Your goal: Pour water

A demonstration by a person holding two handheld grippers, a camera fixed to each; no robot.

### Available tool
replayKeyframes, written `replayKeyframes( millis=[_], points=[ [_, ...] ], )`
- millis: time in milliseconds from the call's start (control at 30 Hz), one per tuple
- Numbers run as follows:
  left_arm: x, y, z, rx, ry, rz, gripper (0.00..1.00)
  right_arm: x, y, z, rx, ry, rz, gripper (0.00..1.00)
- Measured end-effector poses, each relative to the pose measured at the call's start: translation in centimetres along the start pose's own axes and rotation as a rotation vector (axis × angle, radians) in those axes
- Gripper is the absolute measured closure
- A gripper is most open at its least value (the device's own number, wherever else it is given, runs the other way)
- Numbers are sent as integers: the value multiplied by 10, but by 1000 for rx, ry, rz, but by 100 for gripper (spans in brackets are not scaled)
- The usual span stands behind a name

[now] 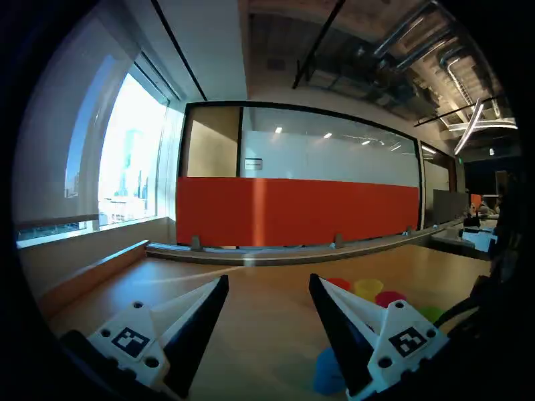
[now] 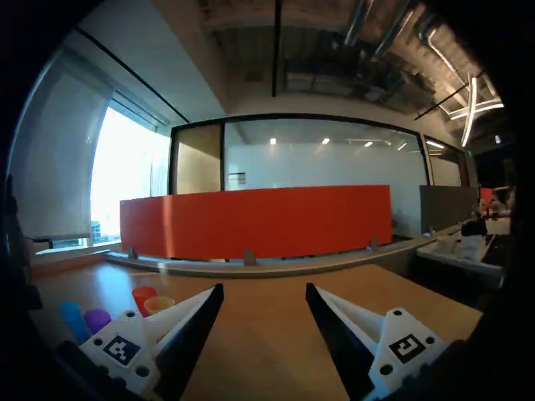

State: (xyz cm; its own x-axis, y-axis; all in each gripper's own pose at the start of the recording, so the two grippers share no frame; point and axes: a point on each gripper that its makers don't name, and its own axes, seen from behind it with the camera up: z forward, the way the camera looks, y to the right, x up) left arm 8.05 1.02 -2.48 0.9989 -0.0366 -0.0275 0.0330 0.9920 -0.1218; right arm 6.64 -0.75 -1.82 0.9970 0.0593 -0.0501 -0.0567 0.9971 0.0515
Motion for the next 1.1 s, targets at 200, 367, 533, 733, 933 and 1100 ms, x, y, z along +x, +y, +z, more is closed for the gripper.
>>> replayKeyframes(
  millis=[200,367,533,733,933,1100],
  points=[
    [-1,0,1,21,16,6,11,-2,3,0,-12,-13,29,5],
    [-3,1,0,36,25,23,11,-7,5,0,-34,-28,41,5],
    [-9,1,1,58,26,48,11,-10,7,1,-46,-39,65,5],
    [-13,2,1,83,33,69,11,-7,10,4,-57,-37,60,5],
    [-24,8,3,99,34,100,11,1,11,8,-67,-20,48,5],
    [-34,10,7,102,29,112,11,11,11,9,-74,0,42,5]
  ],
)
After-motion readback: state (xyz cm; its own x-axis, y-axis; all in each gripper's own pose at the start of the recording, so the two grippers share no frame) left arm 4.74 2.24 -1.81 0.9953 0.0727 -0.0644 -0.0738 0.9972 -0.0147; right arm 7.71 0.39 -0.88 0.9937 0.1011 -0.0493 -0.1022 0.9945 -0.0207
